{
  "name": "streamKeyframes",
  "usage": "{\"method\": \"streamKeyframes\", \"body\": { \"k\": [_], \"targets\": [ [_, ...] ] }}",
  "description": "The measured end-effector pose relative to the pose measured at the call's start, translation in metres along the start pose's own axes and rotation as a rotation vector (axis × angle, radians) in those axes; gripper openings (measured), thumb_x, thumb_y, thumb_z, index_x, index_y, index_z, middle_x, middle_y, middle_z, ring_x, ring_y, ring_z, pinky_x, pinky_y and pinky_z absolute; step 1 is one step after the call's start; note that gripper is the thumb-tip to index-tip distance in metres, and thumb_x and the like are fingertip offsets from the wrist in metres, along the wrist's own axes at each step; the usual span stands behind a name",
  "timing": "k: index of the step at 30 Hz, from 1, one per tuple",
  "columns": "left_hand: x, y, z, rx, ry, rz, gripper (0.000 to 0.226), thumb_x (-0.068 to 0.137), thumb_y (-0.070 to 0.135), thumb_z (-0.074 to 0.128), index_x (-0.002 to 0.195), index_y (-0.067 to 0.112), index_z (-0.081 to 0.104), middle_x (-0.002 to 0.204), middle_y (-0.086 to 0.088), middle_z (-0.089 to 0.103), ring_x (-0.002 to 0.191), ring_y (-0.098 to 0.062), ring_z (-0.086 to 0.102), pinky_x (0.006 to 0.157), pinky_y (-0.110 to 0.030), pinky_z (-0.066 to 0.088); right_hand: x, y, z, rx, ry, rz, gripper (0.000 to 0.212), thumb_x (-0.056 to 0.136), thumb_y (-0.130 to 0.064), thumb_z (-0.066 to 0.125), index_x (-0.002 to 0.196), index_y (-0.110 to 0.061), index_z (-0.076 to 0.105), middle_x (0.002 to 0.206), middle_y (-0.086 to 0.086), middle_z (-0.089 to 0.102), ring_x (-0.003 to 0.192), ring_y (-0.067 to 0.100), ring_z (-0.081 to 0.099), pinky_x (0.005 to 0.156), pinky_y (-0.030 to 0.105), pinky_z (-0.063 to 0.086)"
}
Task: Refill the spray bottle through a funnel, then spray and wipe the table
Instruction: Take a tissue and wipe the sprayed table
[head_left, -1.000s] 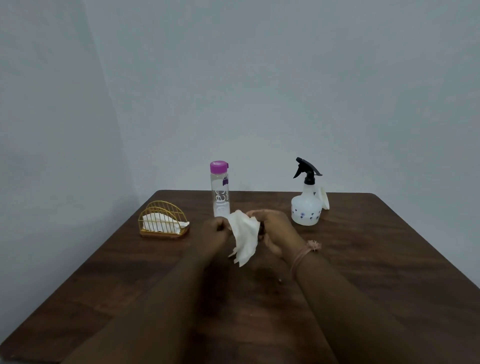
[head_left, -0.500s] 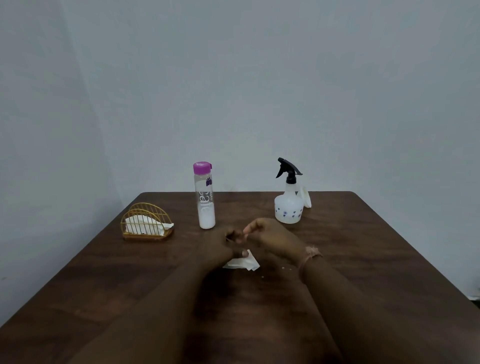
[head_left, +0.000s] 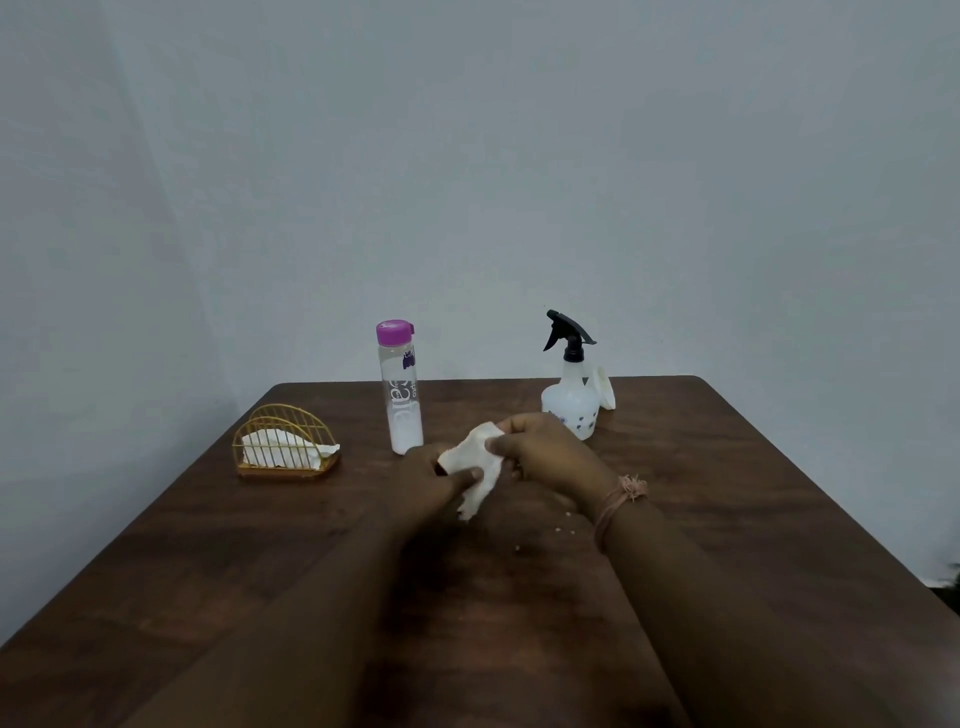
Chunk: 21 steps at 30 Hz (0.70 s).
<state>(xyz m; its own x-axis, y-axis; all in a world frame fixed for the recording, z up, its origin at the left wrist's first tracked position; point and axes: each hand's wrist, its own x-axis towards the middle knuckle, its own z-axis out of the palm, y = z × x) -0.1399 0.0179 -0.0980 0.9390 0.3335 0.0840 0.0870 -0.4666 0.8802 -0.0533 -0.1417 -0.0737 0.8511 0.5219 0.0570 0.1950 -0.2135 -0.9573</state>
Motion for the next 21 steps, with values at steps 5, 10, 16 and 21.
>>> {"method": "streamKeyframes", "body": {
  "k": [5, 10, 16, 21],
  "targets": [
    [0.014, 0.012, -0.002, -0.235, -0.02, 0.026, 0.019, 0.094, 0.03, 0.067, 0.092, 0.013, 0.077, 0.096, -0.011, 0.078, 0.096, -0.034, 0.073, 0.088, -0.049, 0.057, -0.001, -0.009, -0.006, 0.483, 0.167, 0.169, 0.027, 0.101, -0.018, 0.046, 0.099, -0.004, 0.07, 0.101, 0.018, 0.073, 0.096, 0.028, 0.069, 0.086, 0.045, 0.055],
    [0.014, 0.022, 0.011, -0.128, -0.257, -0.032, 0.029, 0.096, 0.04, 0.065, 0.095, 0.012, 0.075, 0.088, -0.004, 0.078, 0.075, -0.015, 0.07, 0.067, -0.031, 0.056, 0.002, 0.009, -0.013, 0.348, 0.374, 0.179, 0.031, 0.106, -0.04, 0.047, 0.088, -0.02, 0.062, 0.095, 0.005, 0.067, 0.095, 0.025, 0.065, 0.093, 0.043, 0.055],
    [0.02, -0.003, 0.021, -0.113, 0.054, -0.055, 0.02, 0.099, 0.022, 0.059, 0.084, 0.016, 0.07, 0.075, 0.001, 0.075, 0.064, -0.015, 0.064, 0.066, -0.029, 0.053, -0.029, 0.0, -0.048, -0.299, 0.608, -0.339, 0.026, 0.104, -0.033, 0.053, 0.08, -0.023, 0.054, 0.074, -0.009, 0.057, 0.072, 0.007, 0.057, 0.061, 0.027, 0.039],
    [0.02, -0.012, 0.028, 0.075, 0.269, -0.008, 0.014, 0.094, 0.027, 0.058, 0.085, 0.028, 0.068, 0.078, 0.011, 0.074, 0.082, -0.009, 0.067, 0.08, -0.03, 0.051, -0.064, 0.011, -0.023, -0.69, -0.142, -0.396, 0.02, 0.102, -0.036, 0.056, 0.09, -0.026, 0.069, 0.065, -0.021, 0.061, 0.063, -0.005, 0.06, 0.066, 0.021, 0.043]
  ]
}}
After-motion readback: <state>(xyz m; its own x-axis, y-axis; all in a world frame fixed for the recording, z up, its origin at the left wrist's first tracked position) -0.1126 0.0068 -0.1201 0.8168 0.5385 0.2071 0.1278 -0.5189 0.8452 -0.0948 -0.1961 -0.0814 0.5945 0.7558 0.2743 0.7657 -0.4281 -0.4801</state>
